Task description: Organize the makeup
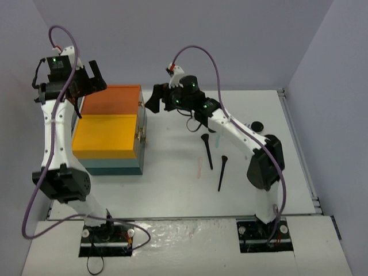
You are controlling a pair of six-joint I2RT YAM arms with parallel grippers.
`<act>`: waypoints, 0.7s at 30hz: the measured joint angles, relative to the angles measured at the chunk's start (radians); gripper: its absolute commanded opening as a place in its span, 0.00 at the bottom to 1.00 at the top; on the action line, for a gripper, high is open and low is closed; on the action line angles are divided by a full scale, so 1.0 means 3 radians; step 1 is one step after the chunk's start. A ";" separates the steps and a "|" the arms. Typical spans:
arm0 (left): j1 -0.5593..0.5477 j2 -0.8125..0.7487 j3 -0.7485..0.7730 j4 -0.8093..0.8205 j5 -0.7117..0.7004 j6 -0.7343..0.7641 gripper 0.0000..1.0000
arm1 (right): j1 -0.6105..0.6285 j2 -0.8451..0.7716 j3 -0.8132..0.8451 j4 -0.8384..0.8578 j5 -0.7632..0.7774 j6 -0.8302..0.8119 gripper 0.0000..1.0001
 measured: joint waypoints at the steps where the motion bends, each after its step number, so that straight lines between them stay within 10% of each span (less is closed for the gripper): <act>1: -0.0064 -0.0145 -0.0066 -0.0001 -0.0037 0.0013 0.97 | 0.0009 -0.0116 -0.0101 0.0008 -0.0017 0.0034 0.84; 21: -0.0787 -0.1783 -0.1596 -0.0365 -0.0594 0.0069 0.97 | 0.0590 -0.0326 -0.1031 0.0160 0.0143 0.0496 0.56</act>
